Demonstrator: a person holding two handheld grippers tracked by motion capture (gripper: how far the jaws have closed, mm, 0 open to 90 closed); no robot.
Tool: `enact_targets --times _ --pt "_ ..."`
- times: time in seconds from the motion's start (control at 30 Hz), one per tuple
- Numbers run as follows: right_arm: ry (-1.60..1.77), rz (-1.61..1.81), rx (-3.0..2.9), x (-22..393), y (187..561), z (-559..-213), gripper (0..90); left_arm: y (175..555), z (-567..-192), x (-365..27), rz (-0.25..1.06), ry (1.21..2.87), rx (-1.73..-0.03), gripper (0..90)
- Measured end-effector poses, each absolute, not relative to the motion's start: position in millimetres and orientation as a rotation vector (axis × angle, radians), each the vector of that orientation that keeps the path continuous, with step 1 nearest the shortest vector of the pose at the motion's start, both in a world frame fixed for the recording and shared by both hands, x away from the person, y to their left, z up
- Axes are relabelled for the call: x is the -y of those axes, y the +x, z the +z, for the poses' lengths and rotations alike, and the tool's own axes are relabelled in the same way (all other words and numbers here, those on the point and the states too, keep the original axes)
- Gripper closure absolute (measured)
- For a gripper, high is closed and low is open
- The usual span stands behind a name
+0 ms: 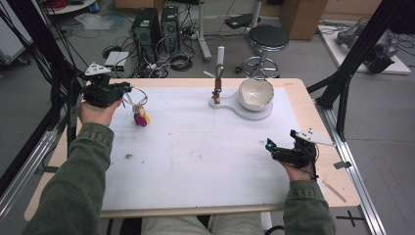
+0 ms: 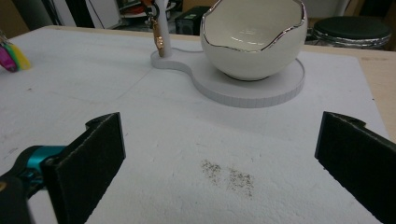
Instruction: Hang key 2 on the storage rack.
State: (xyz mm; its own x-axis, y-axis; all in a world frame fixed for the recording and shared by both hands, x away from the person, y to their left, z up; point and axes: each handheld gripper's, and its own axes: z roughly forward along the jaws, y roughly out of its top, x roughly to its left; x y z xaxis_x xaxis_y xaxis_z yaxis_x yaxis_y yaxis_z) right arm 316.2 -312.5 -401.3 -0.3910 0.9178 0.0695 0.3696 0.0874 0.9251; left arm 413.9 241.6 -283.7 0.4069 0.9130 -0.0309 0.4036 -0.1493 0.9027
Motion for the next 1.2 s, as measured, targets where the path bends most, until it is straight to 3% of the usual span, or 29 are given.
enact_targets --times 1.2 --pt "1.295 1.327 -1.791 320 314 -402 0.8 447 -245 -149 0.618 1.805 -0.983 85.1"
